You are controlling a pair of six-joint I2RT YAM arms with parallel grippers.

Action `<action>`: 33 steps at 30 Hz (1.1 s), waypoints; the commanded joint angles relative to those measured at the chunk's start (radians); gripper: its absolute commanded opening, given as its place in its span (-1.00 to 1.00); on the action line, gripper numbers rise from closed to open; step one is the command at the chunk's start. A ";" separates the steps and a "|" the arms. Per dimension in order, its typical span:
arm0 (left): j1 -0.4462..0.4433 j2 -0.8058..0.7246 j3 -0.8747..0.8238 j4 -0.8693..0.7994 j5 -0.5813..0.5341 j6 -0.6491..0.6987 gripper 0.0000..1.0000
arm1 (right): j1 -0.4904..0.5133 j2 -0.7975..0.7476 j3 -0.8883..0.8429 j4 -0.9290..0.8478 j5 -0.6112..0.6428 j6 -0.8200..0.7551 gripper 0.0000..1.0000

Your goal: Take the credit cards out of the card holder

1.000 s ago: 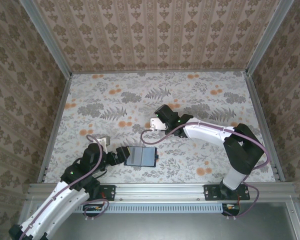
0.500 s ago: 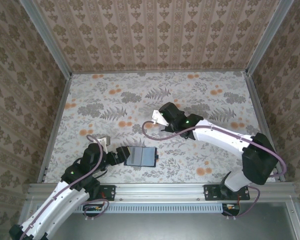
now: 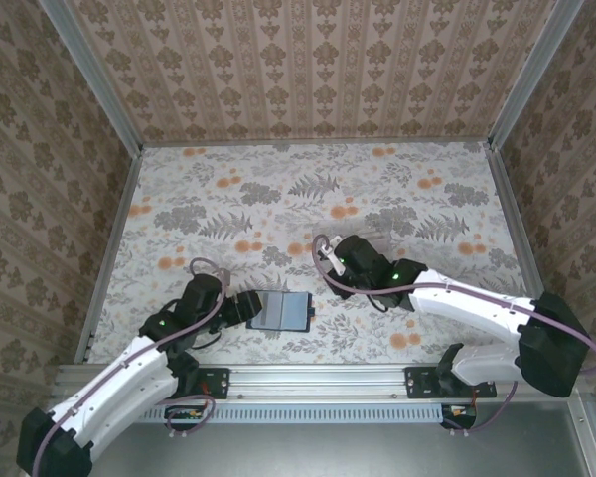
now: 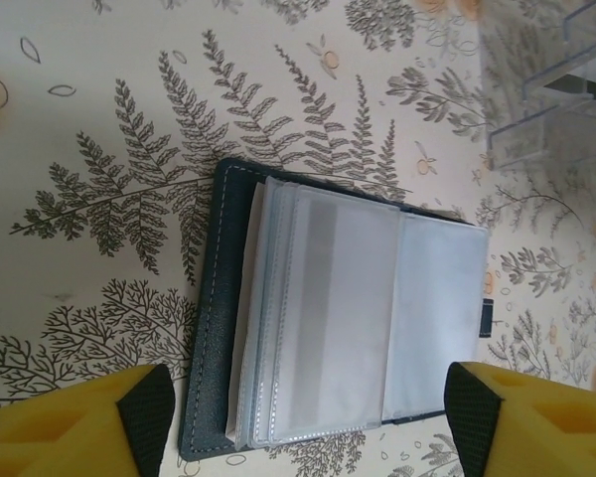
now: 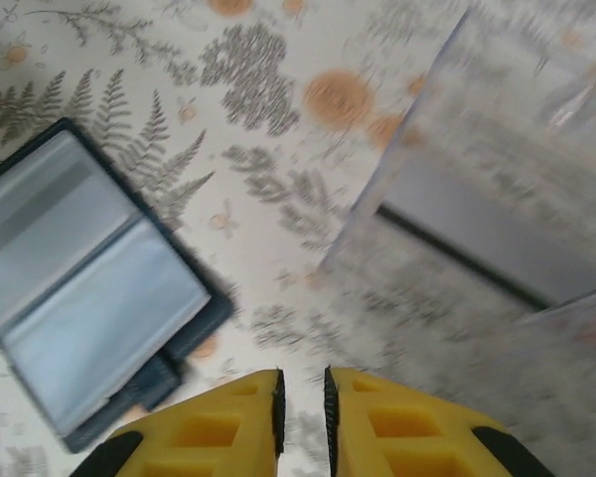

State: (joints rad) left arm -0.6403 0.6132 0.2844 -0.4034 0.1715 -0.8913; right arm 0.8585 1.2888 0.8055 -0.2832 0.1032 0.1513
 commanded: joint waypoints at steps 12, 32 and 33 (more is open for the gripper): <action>-0.124 0.230 0.140 0.071 -0.070 -0.034 0.35 | 0.086 0.306 0.025 0.137 -0.161 0.307 -0.70; -0.160 0.286 0.031 0.221 -0.082 -0.059 0.25 | 0.093 0.408 0.014 0.145 -0.175 0.337 -0.63; -0.160 0.299 0.028 0.235 -0.072 -0.057 0.25 | 0.093 0.408 0.015 0.145 -0.175 0.336 -0.63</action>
State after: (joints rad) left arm -0.7937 0.8925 0.3279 -0.2283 0.0822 -0.9428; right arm 0.9436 1.6638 0.8062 -0.0937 -0.0650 0.4763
